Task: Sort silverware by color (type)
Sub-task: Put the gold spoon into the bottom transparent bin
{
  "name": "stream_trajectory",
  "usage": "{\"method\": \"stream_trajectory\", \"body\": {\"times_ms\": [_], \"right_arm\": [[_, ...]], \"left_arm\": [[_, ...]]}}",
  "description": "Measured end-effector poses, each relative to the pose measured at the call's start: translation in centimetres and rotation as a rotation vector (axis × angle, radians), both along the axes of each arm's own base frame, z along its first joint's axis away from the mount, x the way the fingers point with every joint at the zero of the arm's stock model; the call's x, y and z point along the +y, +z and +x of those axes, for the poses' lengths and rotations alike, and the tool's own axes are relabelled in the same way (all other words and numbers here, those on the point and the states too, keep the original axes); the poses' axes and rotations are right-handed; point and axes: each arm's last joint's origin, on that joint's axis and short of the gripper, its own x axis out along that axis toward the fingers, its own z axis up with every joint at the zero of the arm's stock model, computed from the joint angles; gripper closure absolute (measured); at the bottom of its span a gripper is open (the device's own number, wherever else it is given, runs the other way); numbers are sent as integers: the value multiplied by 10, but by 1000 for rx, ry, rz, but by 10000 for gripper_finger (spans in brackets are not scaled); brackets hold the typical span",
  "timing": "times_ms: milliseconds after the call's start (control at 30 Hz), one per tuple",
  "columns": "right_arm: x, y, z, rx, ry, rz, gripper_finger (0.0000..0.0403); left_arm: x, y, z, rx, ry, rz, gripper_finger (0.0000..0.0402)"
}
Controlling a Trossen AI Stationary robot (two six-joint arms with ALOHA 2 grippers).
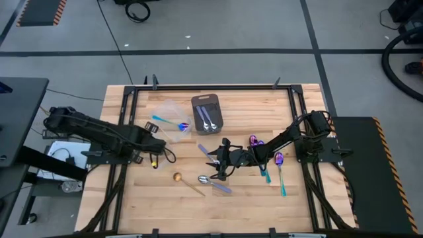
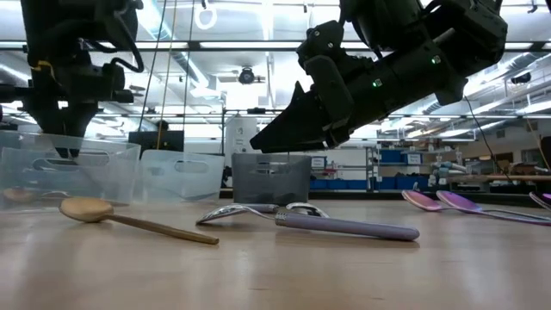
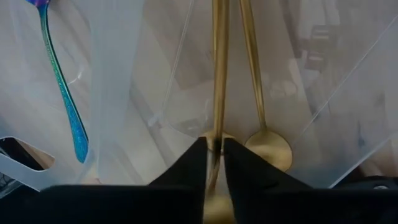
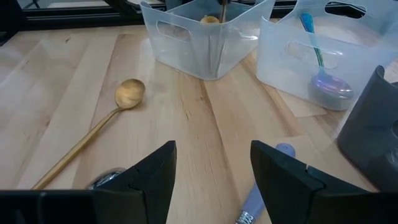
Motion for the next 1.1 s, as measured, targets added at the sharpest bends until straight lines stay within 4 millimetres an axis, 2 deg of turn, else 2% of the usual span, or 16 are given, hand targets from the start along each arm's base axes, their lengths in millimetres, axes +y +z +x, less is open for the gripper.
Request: {"method": "stream_trajectory", "body": {"times_ms": [233,333,567,833,933,1100], "right_arm": [[0,0,0,0,0,0,188],[0,0,0,0,0,0,188],[0,0,0,0,0,0,188],[0,0,0,4,1,-4,188],[0,-2,-1,22,1,-17,188],[0,-2,-1,24,-1,-15,188]], "left_arm": [[1,0,0,-24,50,32,253],[2,2,0,-46,79,90,236],[3,20,10,-163,110,202,247],[-15,37,32,-456,46,323,260],[-26,41,42,-571,10,260,260],[-42,49,57,-768,3,44,260]]}}
